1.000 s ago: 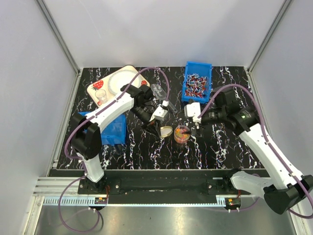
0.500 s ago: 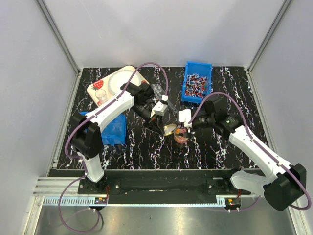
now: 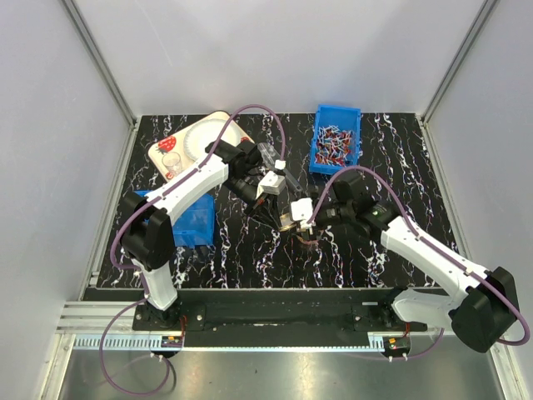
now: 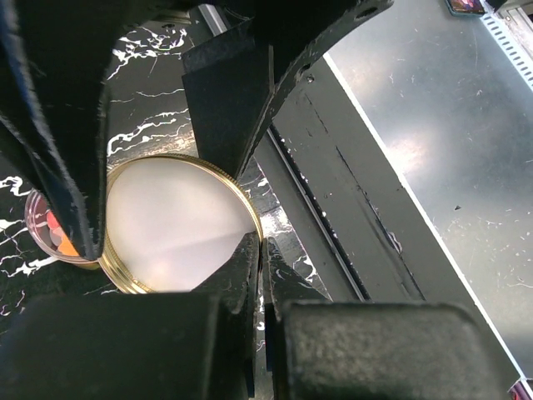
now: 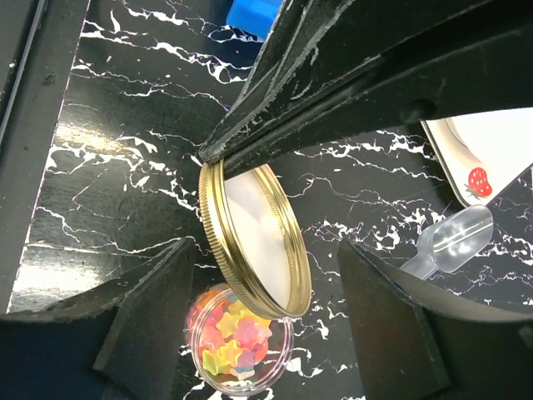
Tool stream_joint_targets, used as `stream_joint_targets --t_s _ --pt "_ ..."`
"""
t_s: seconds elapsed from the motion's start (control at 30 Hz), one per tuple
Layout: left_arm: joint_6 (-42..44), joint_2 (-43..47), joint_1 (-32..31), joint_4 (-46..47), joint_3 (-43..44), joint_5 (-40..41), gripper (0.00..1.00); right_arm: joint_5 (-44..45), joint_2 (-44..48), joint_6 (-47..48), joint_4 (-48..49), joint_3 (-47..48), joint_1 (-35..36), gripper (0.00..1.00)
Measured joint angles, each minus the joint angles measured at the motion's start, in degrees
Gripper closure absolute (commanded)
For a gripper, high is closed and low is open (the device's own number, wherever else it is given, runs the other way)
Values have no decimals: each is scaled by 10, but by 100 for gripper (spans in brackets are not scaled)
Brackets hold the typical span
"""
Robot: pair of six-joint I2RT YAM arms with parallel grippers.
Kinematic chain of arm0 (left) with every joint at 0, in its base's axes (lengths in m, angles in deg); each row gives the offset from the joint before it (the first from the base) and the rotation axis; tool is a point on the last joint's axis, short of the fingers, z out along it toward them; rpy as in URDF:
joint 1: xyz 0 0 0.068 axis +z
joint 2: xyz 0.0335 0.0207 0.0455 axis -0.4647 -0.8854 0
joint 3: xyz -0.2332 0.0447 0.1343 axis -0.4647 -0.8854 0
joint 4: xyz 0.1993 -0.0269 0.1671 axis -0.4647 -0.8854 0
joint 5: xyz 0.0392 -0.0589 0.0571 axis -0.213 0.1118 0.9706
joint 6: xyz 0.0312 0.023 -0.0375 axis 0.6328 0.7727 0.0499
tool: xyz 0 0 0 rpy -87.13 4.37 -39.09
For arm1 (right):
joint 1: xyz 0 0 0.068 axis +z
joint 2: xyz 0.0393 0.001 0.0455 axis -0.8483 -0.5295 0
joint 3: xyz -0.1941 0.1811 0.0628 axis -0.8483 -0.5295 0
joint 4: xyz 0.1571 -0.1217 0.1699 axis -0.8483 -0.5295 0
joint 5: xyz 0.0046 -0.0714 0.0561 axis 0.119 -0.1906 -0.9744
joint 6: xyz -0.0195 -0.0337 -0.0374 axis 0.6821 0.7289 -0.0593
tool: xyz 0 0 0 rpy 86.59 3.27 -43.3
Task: Pack the candies
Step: Pick up the bottle lid at the center of the board.
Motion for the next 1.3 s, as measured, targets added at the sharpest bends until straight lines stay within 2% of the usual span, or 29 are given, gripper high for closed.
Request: stream_joint_targets --t_s 0.07,0.1,0.13,0.3,0.4,0.43,0.53,0.57,0.67,0.7,0.73,0.77,0.83,0.9,0.93,1.07,1.2,1.3 --pt "-1 0 0 0 0 -1 100 4 0 4 0 0 3 34" --pt "-2 0 0 0 0 -1 100 5 0 5 0 -1 4 40" --pt "-3 0 0 0 0 -1 100 7 0 6 1 -1 6 42" --pt "-5 0 0 0 0 -3 100 25 -5 9 14 -8 13 46" --pt "-7 0 0 0 0 -3 100 31 -7 10 18 -10 16 58" --pt "-7 0 0 0 0 -3 100 33 -8 10 19 -10 17 66" --pt "-8 0 3 1 0 -2 98 32 -8 13 8 -10 20 81" --pt "-9 0 5 1 0 -2 96 32 -8 15 4 -10 22 83" --pt "-10 0 9 1 0 -2 82 28 -7 18 -13 -10 25 84" --pt "-12 0 7 2 0 -3 73 28 -6 18 -17 -10 25 84" --pt "-12 0 6 3 1 -3 60 28 -5 18 -19 -10 25 84" --pt "-13 0 5 2 2 -3 54 28 -4 18 -22 -10 25 84" --pt "-19 0 3 -1 8 -5 44 29 -3 18 -30 -6 25 84" --pt "-21 0 3 -2 14 -5 39 30 -1 17 -42 1 25 84" --pt "-21 0 5 -1 17 -6 32 30 0 17 -47 4 25 85" --pt "-18 0 33 -1 23 -11 24 30 10 9 -73 19 25 85" --pt "-26 3 69 0 23 -11 21 30 19 -19 -90 30 25 87" --pt "-84 33 73 32 0 3 19 30 19 -52 -96 44 25 88"
